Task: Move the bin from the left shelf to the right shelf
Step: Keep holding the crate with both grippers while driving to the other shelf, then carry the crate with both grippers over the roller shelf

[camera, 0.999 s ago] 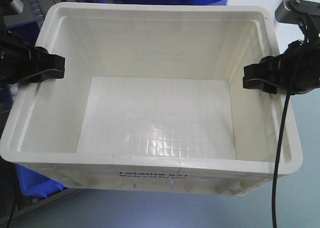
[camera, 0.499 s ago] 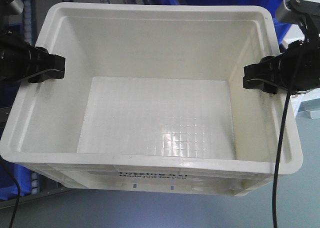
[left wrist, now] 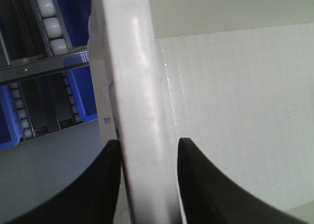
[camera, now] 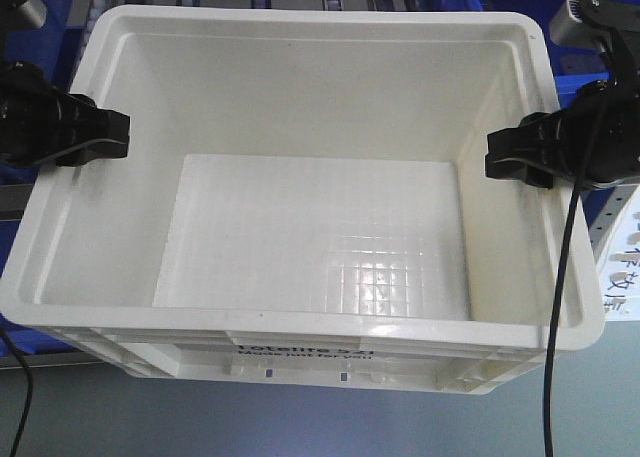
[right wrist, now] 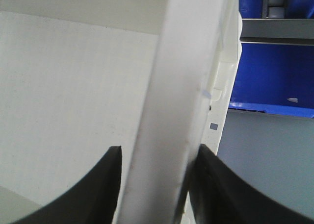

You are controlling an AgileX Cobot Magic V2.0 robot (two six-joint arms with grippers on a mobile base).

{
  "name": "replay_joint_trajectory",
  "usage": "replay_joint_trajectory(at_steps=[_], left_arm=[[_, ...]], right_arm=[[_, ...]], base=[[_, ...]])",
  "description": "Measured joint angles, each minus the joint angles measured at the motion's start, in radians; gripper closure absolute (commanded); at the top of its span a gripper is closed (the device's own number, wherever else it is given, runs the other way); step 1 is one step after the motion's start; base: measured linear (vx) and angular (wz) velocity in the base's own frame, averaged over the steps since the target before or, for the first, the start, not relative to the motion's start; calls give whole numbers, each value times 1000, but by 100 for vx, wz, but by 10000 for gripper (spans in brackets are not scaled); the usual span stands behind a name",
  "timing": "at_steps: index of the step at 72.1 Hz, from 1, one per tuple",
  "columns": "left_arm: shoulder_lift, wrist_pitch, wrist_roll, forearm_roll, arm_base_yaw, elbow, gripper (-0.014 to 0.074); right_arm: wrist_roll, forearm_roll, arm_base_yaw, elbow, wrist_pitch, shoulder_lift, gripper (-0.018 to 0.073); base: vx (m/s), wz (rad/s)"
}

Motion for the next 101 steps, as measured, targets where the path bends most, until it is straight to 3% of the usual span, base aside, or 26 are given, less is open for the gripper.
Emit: replay_joint_trajectory(at_steps=[101], left_arm=[[0,3,0,1,0,0,594]], right_arm=[[0,0,0,0,2,0,564]], base=[[14,5]])
